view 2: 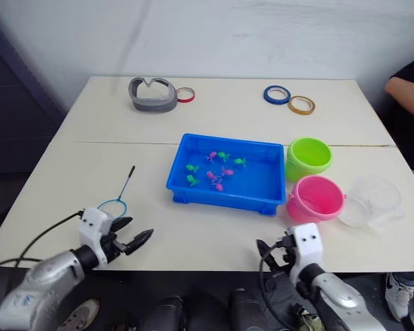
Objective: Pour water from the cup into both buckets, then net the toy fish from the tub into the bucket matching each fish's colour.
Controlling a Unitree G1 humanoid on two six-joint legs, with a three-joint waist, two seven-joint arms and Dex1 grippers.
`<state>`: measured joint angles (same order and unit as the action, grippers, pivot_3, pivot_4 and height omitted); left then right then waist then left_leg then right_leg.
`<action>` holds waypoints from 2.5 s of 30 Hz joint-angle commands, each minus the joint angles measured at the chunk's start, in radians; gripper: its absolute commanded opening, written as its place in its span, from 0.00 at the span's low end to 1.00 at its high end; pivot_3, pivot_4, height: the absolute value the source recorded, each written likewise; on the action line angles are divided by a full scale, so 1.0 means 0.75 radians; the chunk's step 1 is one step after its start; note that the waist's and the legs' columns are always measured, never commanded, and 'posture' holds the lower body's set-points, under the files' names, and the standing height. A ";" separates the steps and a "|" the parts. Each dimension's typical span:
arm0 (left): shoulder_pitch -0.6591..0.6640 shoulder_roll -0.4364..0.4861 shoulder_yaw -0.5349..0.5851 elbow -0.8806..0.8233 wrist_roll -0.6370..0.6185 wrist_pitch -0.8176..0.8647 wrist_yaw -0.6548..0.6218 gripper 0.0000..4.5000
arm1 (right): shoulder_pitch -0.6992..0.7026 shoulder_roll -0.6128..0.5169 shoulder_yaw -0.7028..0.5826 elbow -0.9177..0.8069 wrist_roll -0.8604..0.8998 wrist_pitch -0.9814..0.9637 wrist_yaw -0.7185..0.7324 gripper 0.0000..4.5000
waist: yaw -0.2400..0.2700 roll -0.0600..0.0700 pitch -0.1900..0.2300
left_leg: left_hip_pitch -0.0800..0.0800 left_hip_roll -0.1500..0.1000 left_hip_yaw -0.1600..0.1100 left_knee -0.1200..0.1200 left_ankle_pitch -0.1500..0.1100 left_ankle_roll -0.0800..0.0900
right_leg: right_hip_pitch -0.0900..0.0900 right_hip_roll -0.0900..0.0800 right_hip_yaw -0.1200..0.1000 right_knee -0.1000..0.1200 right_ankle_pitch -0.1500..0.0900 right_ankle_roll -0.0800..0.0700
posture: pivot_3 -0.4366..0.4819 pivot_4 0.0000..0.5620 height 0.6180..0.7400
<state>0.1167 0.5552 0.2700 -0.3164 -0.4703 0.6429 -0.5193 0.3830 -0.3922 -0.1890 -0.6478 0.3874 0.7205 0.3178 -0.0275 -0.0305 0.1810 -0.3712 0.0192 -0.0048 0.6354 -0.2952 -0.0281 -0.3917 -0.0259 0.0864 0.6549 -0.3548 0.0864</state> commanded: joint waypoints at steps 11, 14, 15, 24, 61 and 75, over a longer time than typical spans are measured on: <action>-0.630 0.242 -0.178 0.151 -0.063 -0.068 -0.465 0.99 | -0.010 -0.056 -0.548 0.303 0.046 -0.095 -0.015 1.00 | -0.011 0.001 0.000 | 0.001 0.000 0.001 -0.004 0.001 0.000 | -0.001 0.000 0.001 0.000 0.000 0.001 | 0.48 0.27 1.00; -0.740 0.243 -0.263 0.137 -0.108 -0.013 -0.578 0.99 | -0.067 -0.016 -0.598 0.329 0.065 -0.085 -0.077 1.00 | -0.014 0.002 0.001 | 0.001 0.000 0.002 -0.004 0.001 -0.001 | -0.001 0.001 0.002 0.002 0.000 0.001 | 0.48 0.27 1.00; -0.762 0.240 -0.291 0.130 -0.115 -0.005 -0.609 0.99 | -0.084 -0.003 -0.606 0.335 0.063 -0.084 -0.098 1.00 | -0.016 0.003 0.001 | 0.001 0.000 0.003 -0.003 0.001 -0.001 | -0.001 0.001 0.003 0.002 0.000 0.001 | 0.48 0.27 1.00; -0.837 0.143 -0.408 0.086 -0.114 -0.001 -0.642 0.99 | -0.240 0.081 -0.695 0.412 0.100 -0.036 -0.277 1.00 | -0.014 0.005 0.002 | 0.001 -0.001 0.003 -0.001 0.002 -0.001 | -0.001 0.001 0.004 0.004 0.001 0.002 | 0.48 0.27 1.00; -0.832 0.102 -0.427 0.029 -0.112 0.004 -0.601 0.99 | -0.570 -0.017 -0.765 0.816 0.061 -0.271 -0.498 1.00 | -0.015 0.006 0.002 | 0.001 -0.002 0.004 -0.001 0.002 0.001 | -0.001 0.001 0.006 0.005 0.001 0.002 | 0.48 0.27 1.00; -0.824 0.121 -0.408 0.006 -0.116 0.016 -0.588 0.99 | -0.695 -0.063 -0.747 0.998 0.020 -0.409 -0.517 1.00 | -0.036 0.006 0.003 | 0.001 -0.002 0.005 0.000 0.002 0.001 | -0.001 0.001 0.006 0.005 0.001 0.003 | 0.48 0.27 1.00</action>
<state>-0.4986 0.6368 -0.0575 -0.2719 -0.5428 0.6584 -0.9608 -0.1328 -0.4178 -0.7293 0.0981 0.4089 0.4470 -0.0648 -0.0544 -0.0258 0.1829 -0.3702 0.0179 -0.0012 0.6350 -0.2934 -0.0276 -0.3927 -0.0248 0.0911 0.6589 -0.3538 0.0883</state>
